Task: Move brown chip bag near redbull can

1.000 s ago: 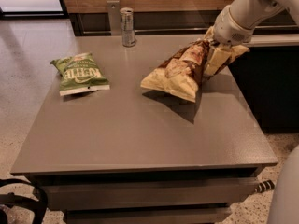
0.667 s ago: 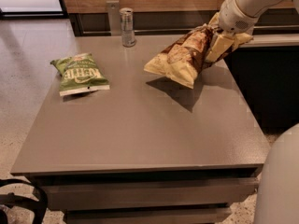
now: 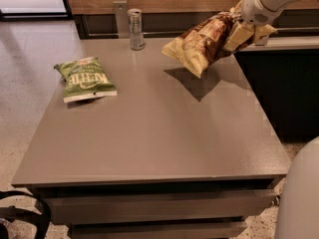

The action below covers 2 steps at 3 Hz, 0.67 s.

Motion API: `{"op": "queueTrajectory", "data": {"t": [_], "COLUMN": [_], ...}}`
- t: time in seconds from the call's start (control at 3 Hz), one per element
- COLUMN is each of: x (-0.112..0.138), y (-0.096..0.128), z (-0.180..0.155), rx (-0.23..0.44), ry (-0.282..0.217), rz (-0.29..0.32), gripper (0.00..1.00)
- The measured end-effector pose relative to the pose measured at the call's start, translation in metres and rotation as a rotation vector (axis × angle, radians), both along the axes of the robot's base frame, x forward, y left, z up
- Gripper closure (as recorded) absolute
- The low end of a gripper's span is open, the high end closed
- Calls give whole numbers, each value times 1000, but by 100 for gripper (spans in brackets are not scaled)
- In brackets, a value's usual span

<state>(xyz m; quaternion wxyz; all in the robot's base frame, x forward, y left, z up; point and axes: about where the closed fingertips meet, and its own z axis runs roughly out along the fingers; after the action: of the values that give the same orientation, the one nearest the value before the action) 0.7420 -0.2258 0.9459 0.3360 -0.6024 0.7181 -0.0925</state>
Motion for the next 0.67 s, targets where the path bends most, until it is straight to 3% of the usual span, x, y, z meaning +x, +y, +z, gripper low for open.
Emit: {"op": "queueTrajectory", "data": {"t": [0.67], "x": [51], "y": [-12], "z": [-16], "rx": [70], "ry": [-146], "rz": [-116], "gripper": [100]}}
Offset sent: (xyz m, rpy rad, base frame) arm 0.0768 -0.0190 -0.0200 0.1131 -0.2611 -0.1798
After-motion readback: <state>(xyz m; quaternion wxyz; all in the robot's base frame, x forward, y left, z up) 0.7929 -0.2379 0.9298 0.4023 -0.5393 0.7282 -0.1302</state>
